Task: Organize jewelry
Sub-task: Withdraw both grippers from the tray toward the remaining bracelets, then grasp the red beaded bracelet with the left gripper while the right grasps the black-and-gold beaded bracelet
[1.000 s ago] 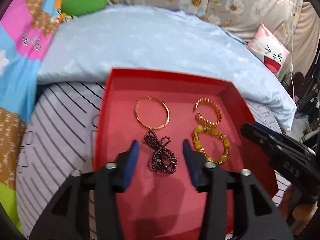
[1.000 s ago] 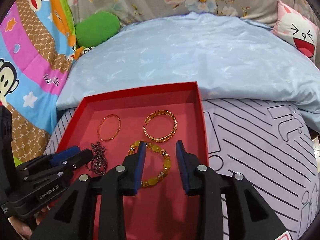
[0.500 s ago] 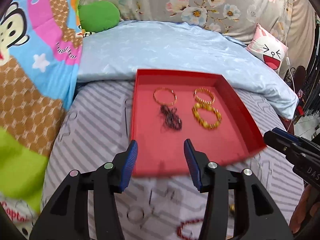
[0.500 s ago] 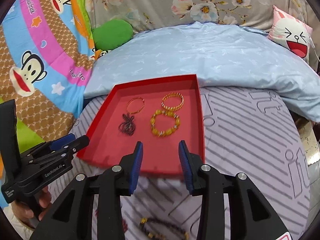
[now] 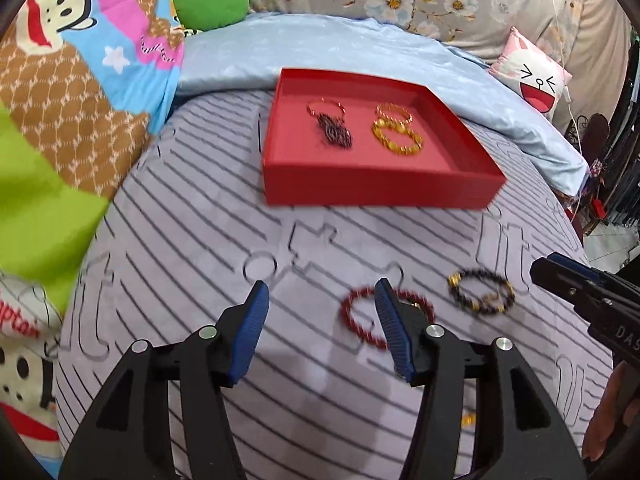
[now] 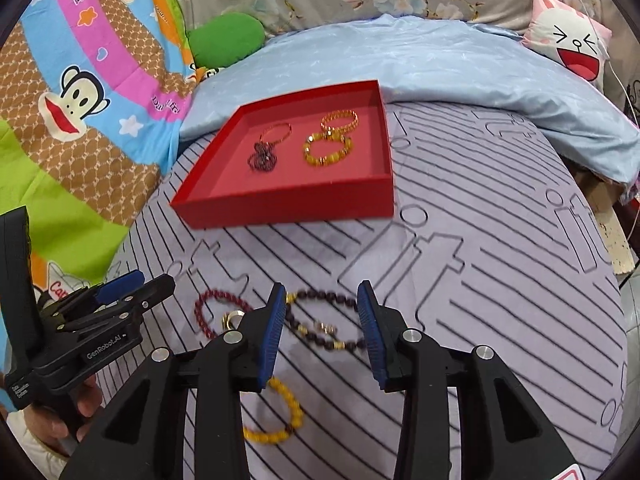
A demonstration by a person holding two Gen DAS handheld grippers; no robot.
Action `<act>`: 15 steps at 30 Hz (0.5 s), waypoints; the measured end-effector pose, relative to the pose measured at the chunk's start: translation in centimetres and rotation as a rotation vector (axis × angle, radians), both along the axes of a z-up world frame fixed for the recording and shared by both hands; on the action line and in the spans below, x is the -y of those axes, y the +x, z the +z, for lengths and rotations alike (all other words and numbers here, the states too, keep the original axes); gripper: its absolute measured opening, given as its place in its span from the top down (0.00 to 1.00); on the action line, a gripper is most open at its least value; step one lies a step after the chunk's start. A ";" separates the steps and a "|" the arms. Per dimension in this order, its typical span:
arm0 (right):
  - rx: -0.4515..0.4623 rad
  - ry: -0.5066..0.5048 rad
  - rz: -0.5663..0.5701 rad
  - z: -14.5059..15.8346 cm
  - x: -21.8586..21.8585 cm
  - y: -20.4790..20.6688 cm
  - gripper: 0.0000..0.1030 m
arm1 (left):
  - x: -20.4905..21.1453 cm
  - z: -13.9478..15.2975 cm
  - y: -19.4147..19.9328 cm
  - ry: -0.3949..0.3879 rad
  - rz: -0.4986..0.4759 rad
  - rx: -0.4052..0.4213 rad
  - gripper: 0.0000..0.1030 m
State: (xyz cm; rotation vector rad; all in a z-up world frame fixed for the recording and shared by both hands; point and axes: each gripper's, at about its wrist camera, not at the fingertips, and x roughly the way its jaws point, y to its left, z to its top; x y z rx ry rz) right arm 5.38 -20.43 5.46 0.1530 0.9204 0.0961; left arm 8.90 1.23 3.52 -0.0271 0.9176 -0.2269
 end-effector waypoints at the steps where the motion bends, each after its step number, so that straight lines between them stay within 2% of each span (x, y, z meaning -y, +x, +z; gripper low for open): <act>1: -0.002 -0.010 0.001 -0.2 0.0 -0.4 0.65 | 0.1 -0.2 -0.5 0.002 -0.004 -0.007 0.49; 5: -0.022 -0.029 0.008 -1.2 -0.3 -1.9 0.65 | 0.4 -1.2 -2.1 0.002 -0.017 -0.029 0.49; 8: -0.043 -0.023 0.011 -1.9 -0.5 -2.7 0.65 | 0.7 -1.8 -3.0 0.007 -0.022 -0.040 0.45; 15: -0.065 -0.020 0.015 -2.7 -0.8 -3.7 0.65 | 0.3 -2.7 -3.9 -0.008 0.002 -0.064 0.44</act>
